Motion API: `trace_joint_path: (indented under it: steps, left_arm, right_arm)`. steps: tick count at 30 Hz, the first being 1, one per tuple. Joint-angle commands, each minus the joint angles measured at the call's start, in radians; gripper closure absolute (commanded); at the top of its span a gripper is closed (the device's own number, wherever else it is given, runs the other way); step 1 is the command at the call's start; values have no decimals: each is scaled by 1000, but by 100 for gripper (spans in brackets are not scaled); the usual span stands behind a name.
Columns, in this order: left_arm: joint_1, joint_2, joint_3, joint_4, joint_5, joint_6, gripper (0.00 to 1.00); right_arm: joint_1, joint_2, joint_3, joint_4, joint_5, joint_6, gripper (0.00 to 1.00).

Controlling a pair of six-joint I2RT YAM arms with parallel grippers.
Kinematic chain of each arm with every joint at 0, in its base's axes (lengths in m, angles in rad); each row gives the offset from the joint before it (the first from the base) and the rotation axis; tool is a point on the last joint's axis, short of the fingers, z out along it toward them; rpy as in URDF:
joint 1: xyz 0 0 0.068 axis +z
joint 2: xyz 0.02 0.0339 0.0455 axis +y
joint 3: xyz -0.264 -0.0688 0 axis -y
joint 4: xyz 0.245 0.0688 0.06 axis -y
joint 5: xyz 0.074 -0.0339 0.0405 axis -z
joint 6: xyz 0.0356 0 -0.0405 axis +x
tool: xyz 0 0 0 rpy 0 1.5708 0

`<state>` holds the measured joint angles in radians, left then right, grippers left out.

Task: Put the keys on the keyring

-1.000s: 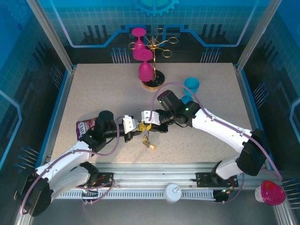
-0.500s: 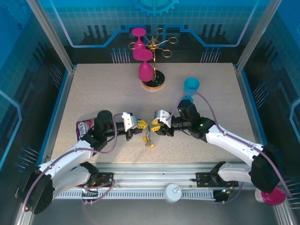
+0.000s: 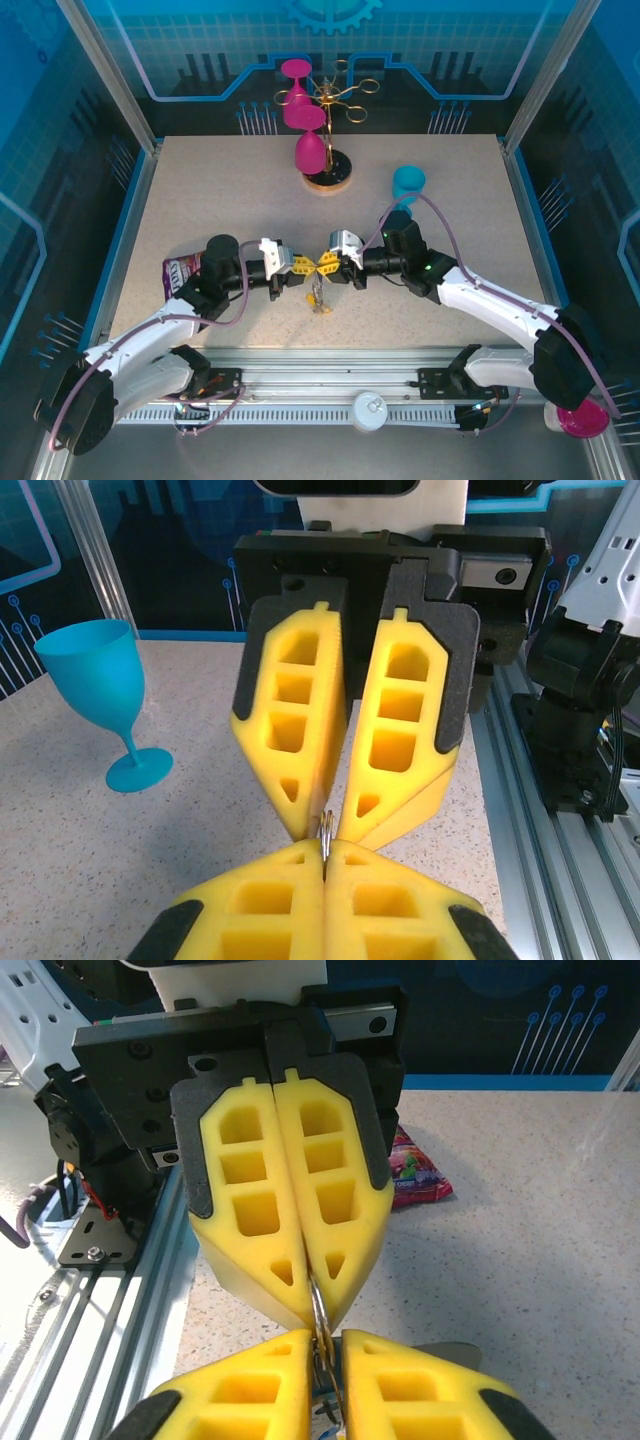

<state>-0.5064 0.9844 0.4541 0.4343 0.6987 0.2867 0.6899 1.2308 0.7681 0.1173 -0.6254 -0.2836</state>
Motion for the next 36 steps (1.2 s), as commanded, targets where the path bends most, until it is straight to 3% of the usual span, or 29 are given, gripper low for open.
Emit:
trace_joint_path:
  steps: [1,5,8,11,19,36]
  left_arm:
    - [1,3,-12,68,57,-27,100]
    - [1,1,-14,63,49,-27,100]
    - [1,-6,-13,35,21,-8,82]
    - [0,-9,0,-30,-8,40,77]
    - [-1,-7,26,-105,-34,98,80]
    - [-1,-15,28,-109,-27,88,87]
  right_arm:
    - [-9,19,16,34,-44,14,91]
    - [-11,24,28,28,-47,7,100]
    - [-10,18,48,-25,-30,-24,100]
    - [-9,16,85,-139,6,-90,100]
    - [28,68,256,-494,137,-304,100]
    - [102,179,452,-715,203,-426,100]
